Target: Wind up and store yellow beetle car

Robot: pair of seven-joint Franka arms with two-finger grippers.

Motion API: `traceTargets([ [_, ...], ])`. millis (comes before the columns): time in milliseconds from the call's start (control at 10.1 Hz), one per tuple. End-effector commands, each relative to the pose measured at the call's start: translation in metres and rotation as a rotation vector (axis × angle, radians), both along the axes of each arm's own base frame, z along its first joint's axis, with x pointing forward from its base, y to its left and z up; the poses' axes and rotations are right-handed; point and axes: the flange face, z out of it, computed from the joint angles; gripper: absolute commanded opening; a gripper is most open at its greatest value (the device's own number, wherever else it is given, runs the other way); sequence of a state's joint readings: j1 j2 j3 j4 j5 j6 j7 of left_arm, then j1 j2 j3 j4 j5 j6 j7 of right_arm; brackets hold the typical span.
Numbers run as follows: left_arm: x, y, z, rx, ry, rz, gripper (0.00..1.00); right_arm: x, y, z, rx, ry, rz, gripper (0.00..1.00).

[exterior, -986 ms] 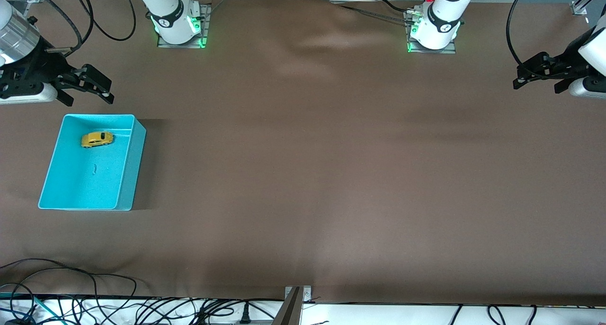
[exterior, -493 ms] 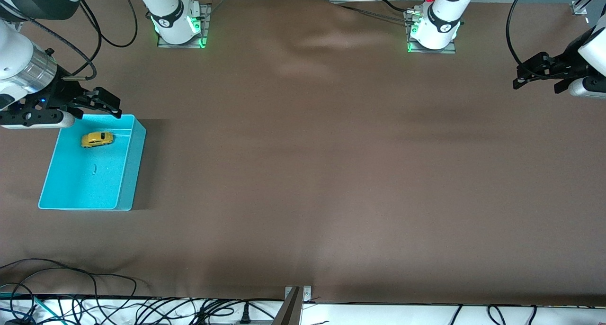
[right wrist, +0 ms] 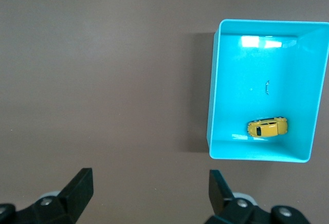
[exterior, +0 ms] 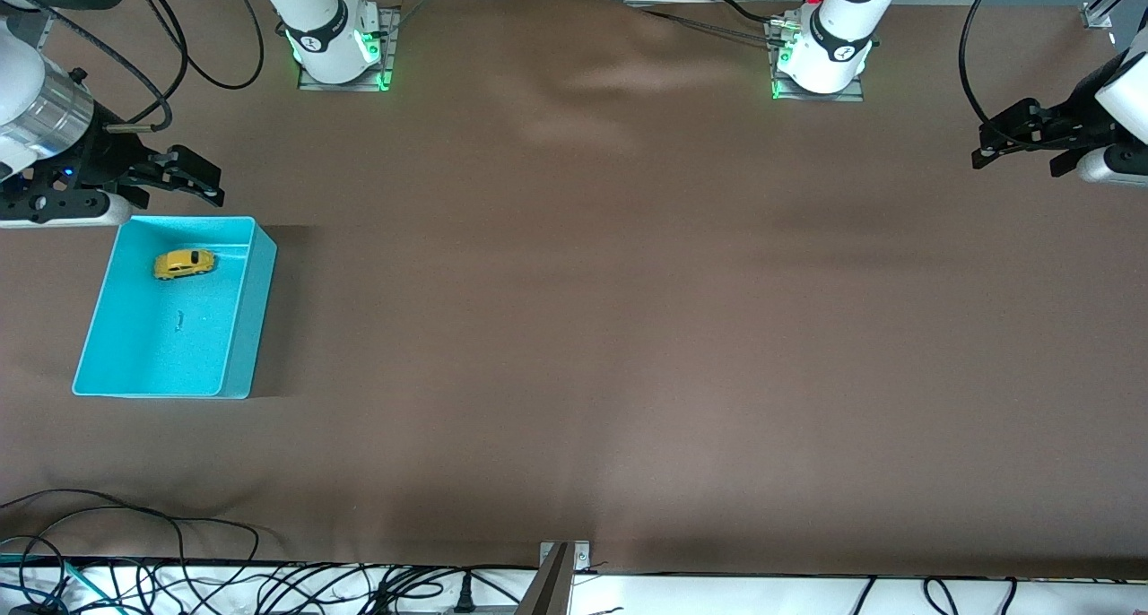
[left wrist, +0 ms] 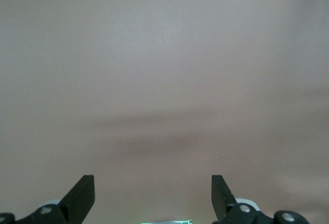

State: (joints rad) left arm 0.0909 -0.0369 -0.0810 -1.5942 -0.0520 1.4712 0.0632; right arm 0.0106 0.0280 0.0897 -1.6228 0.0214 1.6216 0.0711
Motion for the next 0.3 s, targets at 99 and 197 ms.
traceTargets([
  [99, -0.0007, -0.0027, 0.0068, -0.012, -0.003, 0.000, 1.00, -0.0025, -0.0051, 0.0085, 0.002, 0.014, -0.022, 1.00],
  [197, -0.0007, -0.0027, 0.0068, -0.012, -0.003, 0.000, 1.00, -0.0032, -0.0041, 0.0108, 0.004, 0.016, -0.024, 1.00],
])
